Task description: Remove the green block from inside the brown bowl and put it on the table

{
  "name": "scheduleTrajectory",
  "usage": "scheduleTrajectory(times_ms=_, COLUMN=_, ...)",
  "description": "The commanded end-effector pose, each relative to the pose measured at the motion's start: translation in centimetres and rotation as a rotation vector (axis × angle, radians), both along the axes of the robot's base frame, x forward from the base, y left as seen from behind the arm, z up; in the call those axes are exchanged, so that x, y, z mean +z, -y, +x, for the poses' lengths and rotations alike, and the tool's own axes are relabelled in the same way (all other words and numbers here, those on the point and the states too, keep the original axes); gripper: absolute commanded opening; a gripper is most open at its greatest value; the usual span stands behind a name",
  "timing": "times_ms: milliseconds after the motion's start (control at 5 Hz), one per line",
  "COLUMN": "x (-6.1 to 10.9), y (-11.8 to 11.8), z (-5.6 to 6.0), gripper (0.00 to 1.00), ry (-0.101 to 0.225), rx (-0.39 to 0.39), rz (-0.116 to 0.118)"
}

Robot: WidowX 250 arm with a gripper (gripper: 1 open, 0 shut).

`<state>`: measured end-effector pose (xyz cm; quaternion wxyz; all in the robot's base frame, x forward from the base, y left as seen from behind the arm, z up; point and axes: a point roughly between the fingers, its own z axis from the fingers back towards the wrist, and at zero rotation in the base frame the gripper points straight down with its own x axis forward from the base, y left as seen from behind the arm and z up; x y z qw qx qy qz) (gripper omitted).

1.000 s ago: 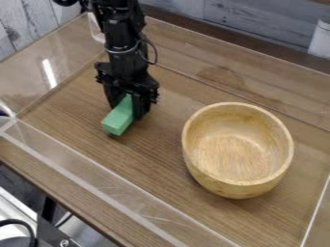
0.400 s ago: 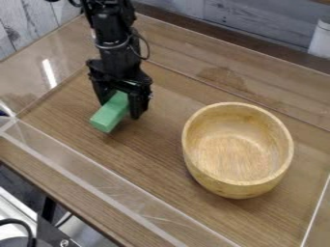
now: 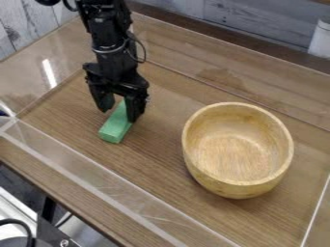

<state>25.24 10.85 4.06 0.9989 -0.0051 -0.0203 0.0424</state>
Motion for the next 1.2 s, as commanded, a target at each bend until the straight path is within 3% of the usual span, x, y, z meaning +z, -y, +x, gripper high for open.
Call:
scheduleTrajectory(times_ms=0, x=0.2, y=-0.7, z=0.2, gripper=1.00, ry=0.024, rx=0.013, rz=0.021)
scheduleTrajectory(times_ms=400, x=-0.8, y=-0.8, z=-0.1, gripper=1.00, ry=0.016, rx=0.022, rz=0.015)
scheduleTrajectory(times_ms=600, x=-0.9, y=-0.8, z=-0.1, gripper=0.00, ry=0.016, rx=0.026, rz=0.006)
scheduleTrajectory(times_ms=1000, x=-0.1, y=-0.5, z=-0.2, gripper=0.00, ry=0.020, rx=0.033, rz=-0.026)
